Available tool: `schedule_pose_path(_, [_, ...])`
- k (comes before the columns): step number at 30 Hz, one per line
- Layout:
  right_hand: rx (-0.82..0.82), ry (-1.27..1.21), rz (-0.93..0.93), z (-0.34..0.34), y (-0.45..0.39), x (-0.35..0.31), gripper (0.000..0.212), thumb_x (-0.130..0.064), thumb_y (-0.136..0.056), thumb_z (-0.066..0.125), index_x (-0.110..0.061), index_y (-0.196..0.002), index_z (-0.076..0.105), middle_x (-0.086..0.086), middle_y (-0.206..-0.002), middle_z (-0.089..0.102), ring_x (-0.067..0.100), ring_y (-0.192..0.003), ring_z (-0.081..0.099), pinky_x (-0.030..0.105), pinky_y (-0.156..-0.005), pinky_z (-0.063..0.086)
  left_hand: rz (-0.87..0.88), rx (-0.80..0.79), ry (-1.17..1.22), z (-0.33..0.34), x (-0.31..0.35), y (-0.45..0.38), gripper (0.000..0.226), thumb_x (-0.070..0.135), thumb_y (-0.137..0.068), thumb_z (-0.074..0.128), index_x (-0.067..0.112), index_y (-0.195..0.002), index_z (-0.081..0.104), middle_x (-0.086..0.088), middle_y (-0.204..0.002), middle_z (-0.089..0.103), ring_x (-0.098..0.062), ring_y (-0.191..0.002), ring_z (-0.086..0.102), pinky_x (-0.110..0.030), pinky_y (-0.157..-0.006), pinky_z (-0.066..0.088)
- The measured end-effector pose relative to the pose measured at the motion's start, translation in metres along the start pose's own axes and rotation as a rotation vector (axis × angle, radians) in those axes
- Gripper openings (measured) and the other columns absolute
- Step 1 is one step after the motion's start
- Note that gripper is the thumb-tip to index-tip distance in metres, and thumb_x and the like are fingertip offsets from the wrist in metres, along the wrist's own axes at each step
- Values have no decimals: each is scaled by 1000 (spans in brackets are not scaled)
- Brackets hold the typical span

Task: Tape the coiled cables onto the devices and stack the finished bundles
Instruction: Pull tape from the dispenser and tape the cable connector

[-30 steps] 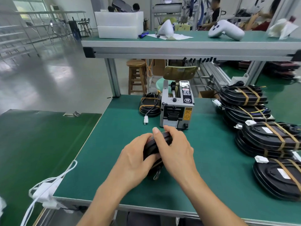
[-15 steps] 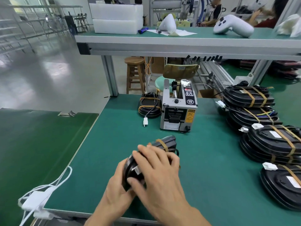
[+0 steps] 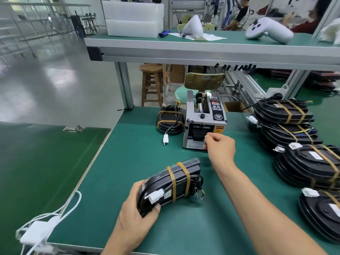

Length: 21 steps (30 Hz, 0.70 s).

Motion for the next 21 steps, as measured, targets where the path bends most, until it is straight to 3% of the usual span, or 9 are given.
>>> schedule_pose_path(4, [23, -104, 1, 12, -4, 0, 16, -18, -93, 67, -26, -99, 80, -11, -80, 77, 8, -64, 72, 25, -65, 54, 3, -1, -14, 0, 1, 1, 61, 17, -83, 75, 45, -134, 56, 9, -129, 74, -13, -119, 70, -9, -96, 48])
schedule_pose_path(7, [64, -159, 11, 15, -6, -2, 19, -16, -93, 68, -32, -85, 73, -13, -70, 73, 11, -66, 73, 21, -59, 50, 8, 1, -11, 1, 2, 0, 61, 16, -83, 75, 46, -133, 56, 9, -128, 75, -12, -118, 71, -9, -96, 48])
schedule_pose_path(10, [89, -181, 30, 18, -9, -2, 30, -12, -92, 67, -33, -70, 68, -10, -69, 73, 12, -66, 72, 26, -66, 54, 6, 1, -12, 1, 1, 0, 61, 14, -81, 75, 46, -131, 58, 10, -126, 75, -10, -117, 71, -8, -95, 47])
schedule_pose_path(15, [110, -229, 87, 24, -9, -1, 30, -10, -88, 68, -26, -63, 71, -14, -53, 68, 18, -68, 72, 27, -62, 52, -3, -20, -14, 3, -1, 0, 59, 13, -81, 75, 26, -136, 59, 10, -123, 76, -11, -114, 72, -8, -94, 48])
schedule_pose_path(21, [152, -227, 97, 26, -11, -3, 21, -14, -88, 72, -23, -70, 72, -6, -66, 72, 9, -58, 70, 24, -56, 46, 17, 2, -20, 1, 6, 0, 62, 13, -80, 75, 47, -129, 58, 11, -122, 76, -9, -112, 72, -6, -92, 47])
Point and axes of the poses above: each hand's wrist, its own y-axis away from the middle knuckle, its own z-axis out of the palm, x = y × z, the point moved 6 cm from there along -y, towards the middle knuckle
